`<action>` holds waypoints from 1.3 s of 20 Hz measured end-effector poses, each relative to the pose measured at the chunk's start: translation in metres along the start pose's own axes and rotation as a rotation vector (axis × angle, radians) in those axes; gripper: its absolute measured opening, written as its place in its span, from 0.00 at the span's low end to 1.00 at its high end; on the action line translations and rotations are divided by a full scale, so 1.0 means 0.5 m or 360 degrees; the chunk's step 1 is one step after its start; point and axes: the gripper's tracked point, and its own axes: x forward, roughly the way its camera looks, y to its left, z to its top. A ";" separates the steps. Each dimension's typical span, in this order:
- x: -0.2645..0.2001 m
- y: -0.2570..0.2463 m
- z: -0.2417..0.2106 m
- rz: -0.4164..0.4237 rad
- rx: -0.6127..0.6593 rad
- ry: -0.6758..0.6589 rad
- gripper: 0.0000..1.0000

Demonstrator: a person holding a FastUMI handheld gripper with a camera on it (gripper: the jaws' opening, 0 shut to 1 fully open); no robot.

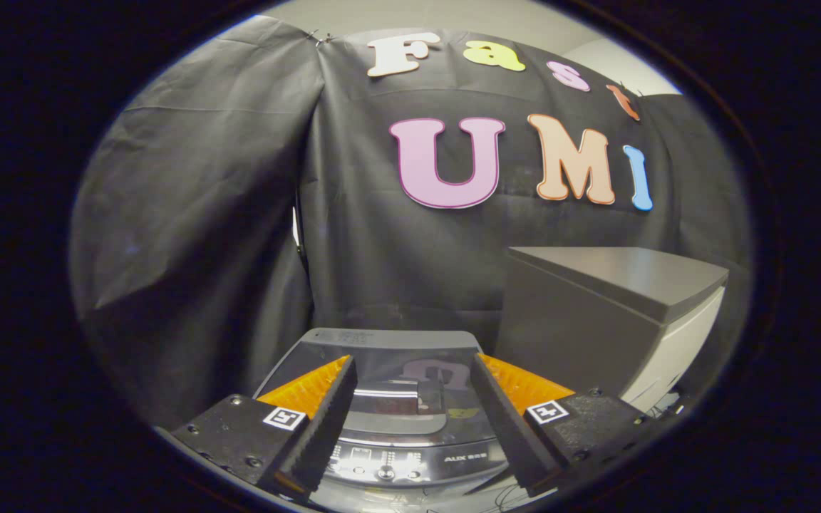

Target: Put the clothes into the washing machine and then close the washing machine lid.

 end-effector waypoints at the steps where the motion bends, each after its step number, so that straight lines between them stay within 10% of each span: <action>1: -0.021 -0.010 0.010 -0.0005 0.0013 -0.0008 0.97; 26: -0.466 -0.136 0.147 -0.0093 -0.0075 -0.0387 0.97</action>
